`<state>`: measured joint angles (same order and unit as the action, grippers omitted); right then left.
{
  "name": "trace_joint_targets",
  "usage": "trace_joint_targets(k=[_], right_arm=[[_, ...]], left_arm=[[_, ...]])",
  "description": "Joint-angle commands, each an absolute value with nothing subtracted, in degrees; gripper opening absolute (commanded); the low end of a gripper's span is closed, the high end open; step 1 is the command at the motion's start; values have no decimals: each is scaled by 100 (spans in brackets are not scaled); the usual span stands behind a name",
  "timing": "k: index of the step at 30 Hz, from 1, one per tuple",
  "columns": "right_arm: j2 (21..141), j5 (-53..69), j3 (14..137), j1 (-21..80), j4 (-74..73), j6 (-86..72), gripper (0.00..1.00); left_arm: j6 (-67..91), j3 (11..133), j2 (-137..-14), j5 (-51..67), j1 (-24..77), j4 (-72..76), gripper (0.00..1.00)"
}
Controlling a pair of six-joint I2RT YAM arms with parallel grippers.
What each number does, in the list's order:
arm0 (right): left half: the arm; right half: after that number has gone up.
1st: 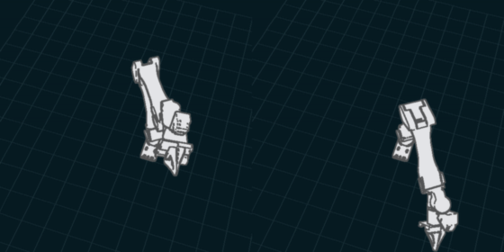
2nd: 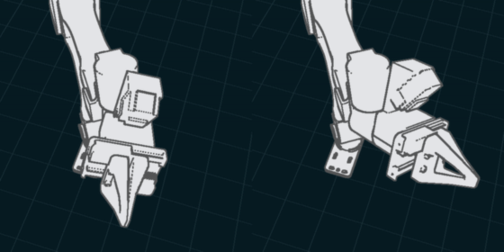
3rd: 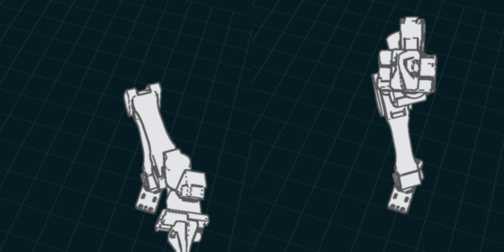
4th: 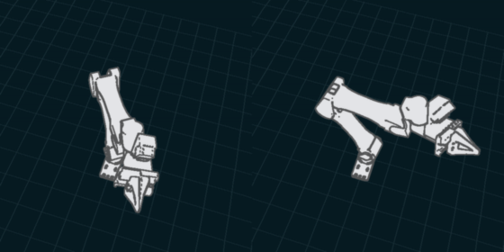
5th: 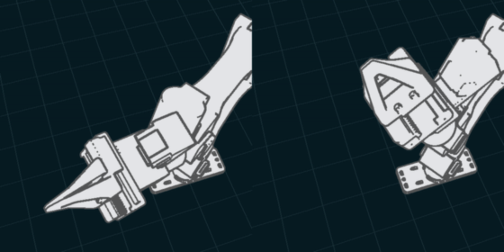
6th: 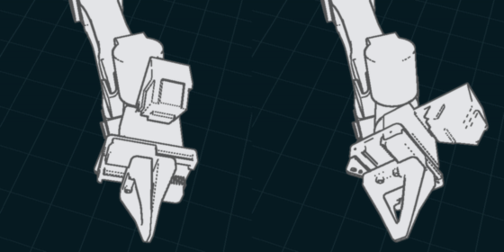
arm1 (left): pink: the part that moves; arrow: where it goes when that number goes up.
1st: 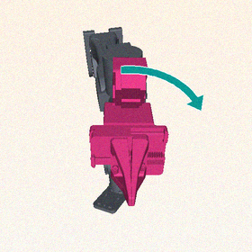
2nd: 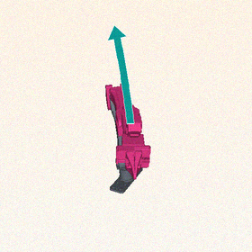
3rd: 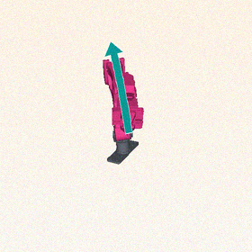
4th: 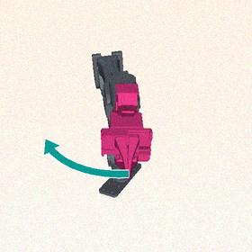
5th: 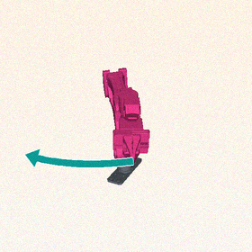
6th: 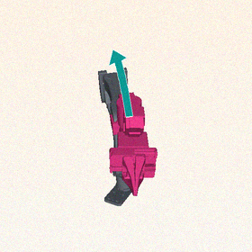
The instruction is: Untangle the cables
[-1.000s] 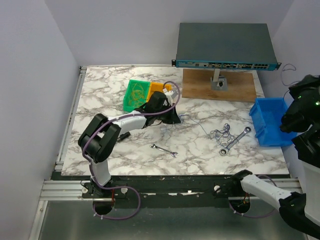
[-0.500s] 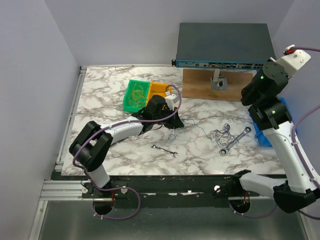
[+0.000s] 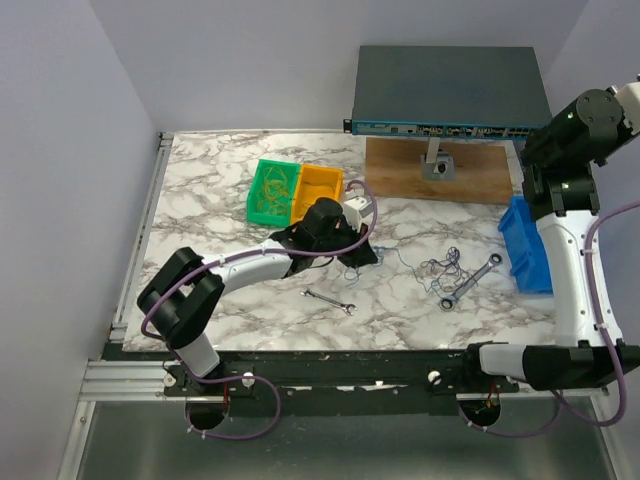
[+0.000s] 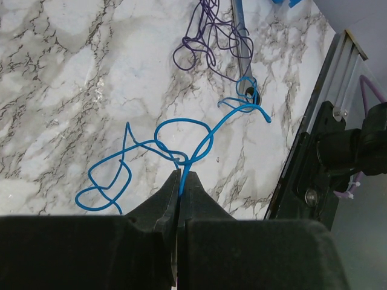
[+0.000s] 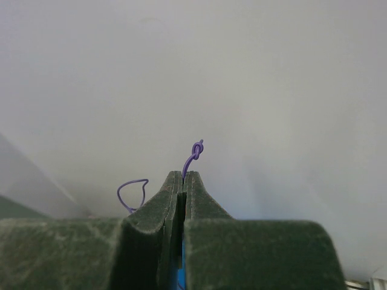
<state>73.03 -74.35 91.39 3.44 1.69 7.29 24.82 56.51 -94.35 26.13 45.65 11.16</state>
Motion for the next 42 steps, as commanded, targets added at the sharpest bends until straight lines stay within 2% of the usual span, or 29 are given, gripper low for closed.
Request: trace_joint_targets(k=[1,8,14,21,23,26,27,31,35,39,42], right_arm=[[7616,-7341,9102,-293,310,460,1],[7982,-6685,8246,-1169,-640,-1595,1],[8030,-6371,7209,-1390,-968,-2989,1],[8431,-6662,6404,-1536,-1961,-4667,6],[8582,-6721,6361,-1585,-2320,-5085,16],[8767,-6729,6559,-1591,-3131,-5664,60],[8817,-6720,6669,-1591,-3432,-5866,64],[8934,-6310,7149,-1591,-4122,-5690,71],[8678,-4380,7298,-1578,-4097,-4229,77],[7239,-1884,6092,-1547,-2966,-2942,82],[6343,-614,5412,-1511,-2595,-2633,81]], left_arm=[[2161,5817,-9316,2354,4764,1036,0],[1973,5943,-9397,2234,4938,919,0],[1855,6082,-9510,2206,5009,773,0],[1811,6091,-9519,2189,5019,791,0],[1811,6091,-9514,2188,5019,800,0],[1802,6075,-9505,2168,5019,791,0],[1802,6081,-9501,2155,5019,791,0],[1768,6082,-9451,2127,5019,738,0],[1734,6055,-9364,2039,5019,714,0],[1720,5996,-9270,1909,5019,726,0],[1824,5894,-9177,1841,5010,829,0]])
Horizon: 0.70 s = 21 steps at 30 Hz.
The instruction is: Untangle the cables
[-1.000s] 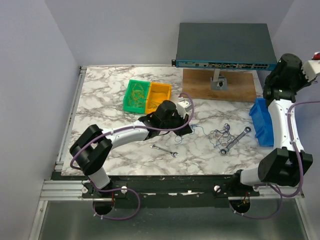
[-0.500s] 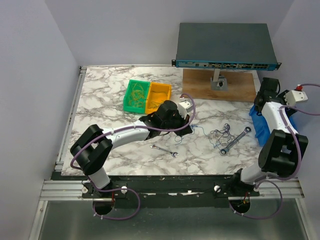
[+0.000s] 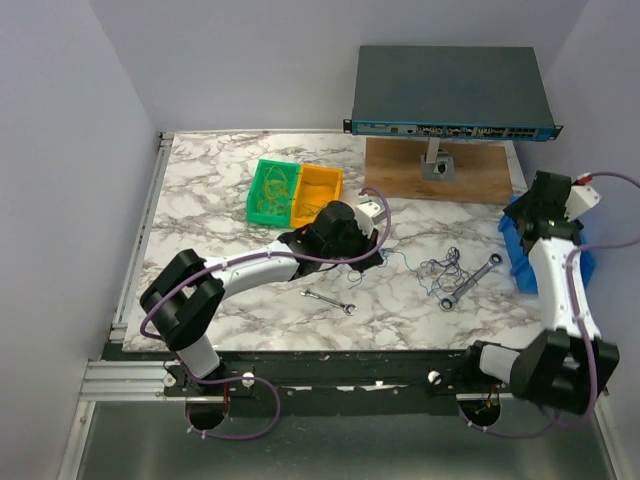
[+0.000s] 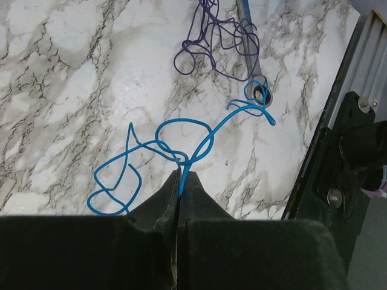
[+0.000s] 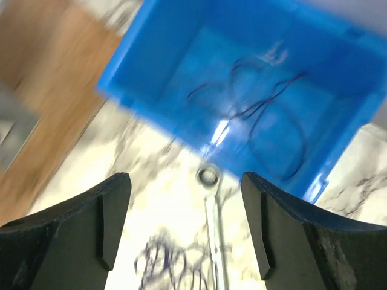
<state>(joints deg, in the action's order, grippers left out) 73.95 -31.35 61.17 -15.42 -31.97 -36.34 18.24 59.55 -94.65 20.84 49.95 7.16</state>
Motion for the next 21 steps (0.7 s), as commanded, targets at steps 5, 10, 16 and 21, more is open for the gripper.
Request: trace_joint_targets(k=[5,10,16,21], right_arm=[[6124,-473,5076,-794,-2965,-2644,81],[6554,-739,4828,-65,-2856,-2560,82],[6988,-925,4761,-9,-2602,-2673,73],[7508,-1174,4622,163,-2422,-2760,73]], left_arm=[[1934,5897,-9122,1653,4967,705,0],[1809,6092,-9194,1426,4948,327,0],[1731,6136,-9185,1201,4939,189,0],[1740,6150,-9209,1077,4931,149,0]])
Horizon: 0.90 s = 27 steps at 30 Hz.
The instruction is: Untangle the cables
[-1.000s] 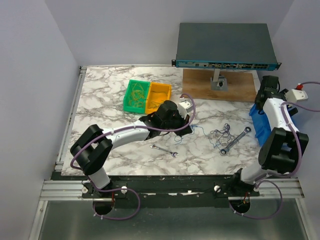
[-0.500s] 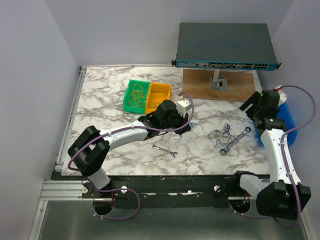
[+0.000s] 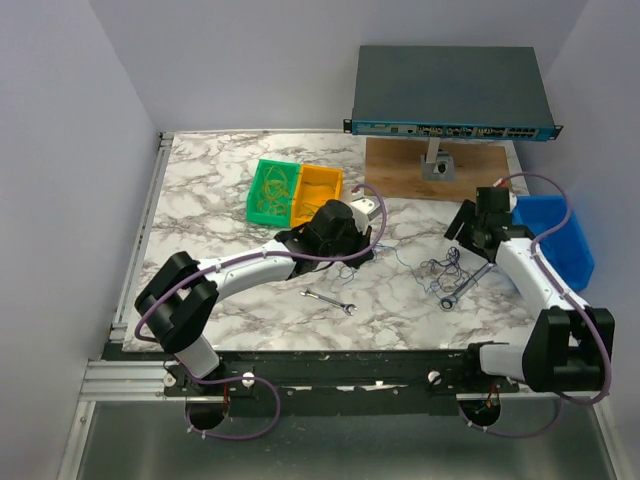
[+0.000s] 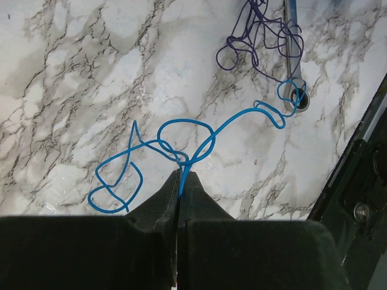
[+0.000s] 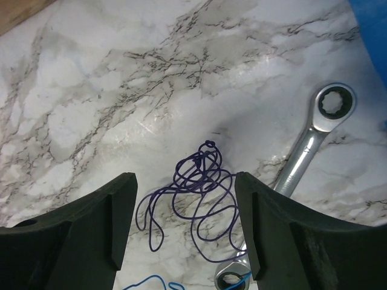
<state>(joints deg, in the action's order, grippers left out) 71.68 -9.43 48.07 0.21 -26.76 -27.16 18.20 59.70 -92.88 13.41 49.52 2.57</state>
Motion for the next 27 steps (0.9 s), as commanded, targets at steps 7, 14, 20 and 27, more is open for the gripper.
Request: trace_joint_targets(k=[7,14,20,27], right_arm=[[7988,-1240,4359,299,-2048,-2843,58],[7299,-1371,4797,334,-2589,-2890,5],[6288,-789,5378,334,-2929,-2762,5],[5733,1411,5443,334,-2270,-2827,4]], left_arm=[[1793,6134,-9188,1070,4922,170,0],[1773,6125,-9175,1028,4913,156,0],[1800,6304,-9334,879,4913,-105,0],[1784,6231,-9184,789,4913,-129,55]])
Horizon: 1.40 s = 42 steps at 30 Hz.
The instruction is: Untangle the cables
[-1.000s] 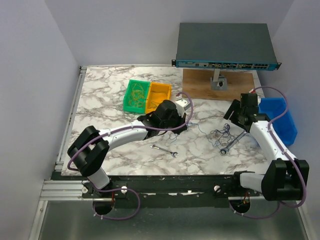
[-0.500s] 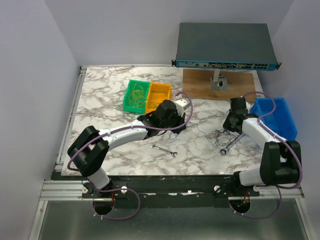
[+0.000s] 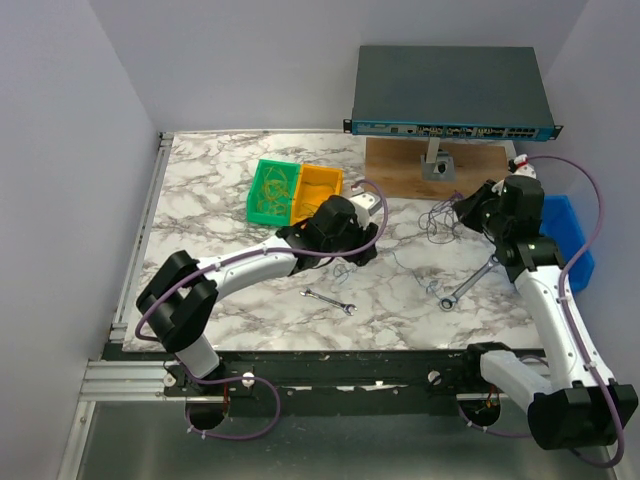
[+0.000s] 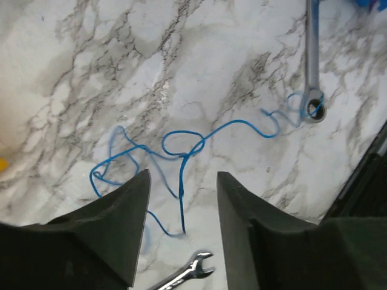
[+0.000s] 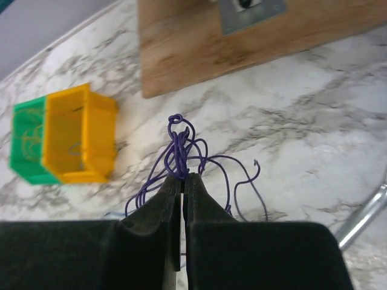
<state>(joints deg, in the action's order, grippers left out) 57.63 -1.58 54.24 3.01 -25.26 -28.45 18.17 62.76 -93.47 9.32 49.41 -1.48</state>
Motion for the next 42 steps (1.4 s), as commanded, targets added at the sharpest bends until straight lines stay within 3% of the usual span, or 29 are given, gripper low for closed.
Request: trace_joint_targets(k=[1,2,5,12,17,22,24,27,33,37,40,42], right_arm=[[5749,1619,5419,331,-2176,-2834,3],[5774,1842,5370,334,-2110,-2838,4],[5835,2217,5210,334,-1963,-2768,3],[5675,2437,4964,337,-1827,-2647,2],[5472,1323,5155,333,-2142,-2728,1],[5417,2436,5184,329,-2125,-2417,1],[5410,2366,5200,341,-2189,-2456,1],[5195,781,5254,334,-2438,-2798,1],[4675,-3693,5530,334,-2858,-3658,1],[5113,-6094,5971,334,-2940,-3288,1],[5677,-7452,6190,317,-3021,-3282,2],[5978,-7656,6203,163,-2837,-3279,3]], left_arm=[[1784,6112,-9042,820,4913,-34,65],[1784,5956,-8923,850,4913,178,74],[1775,5642,-8553,904,4889,502,82],[2126,5376,-8489,1733,4622,1038,82],[2118,5533,-8666,1879,4590,879,81],[2194,5493,-8694,2256,4555,1102,81],[2232,5484,-8724,2396,4552,1190,81],[2207,5530,-8792,2368,4549,1125,81],[2101,5866,-9056,1937,4549,520,80],[2130,6110,-9301,1613,4550,113,80],[2127,6163,-9368,1552,4547,35,80],[2135,6162,-9369,1526,4545,27,80]])
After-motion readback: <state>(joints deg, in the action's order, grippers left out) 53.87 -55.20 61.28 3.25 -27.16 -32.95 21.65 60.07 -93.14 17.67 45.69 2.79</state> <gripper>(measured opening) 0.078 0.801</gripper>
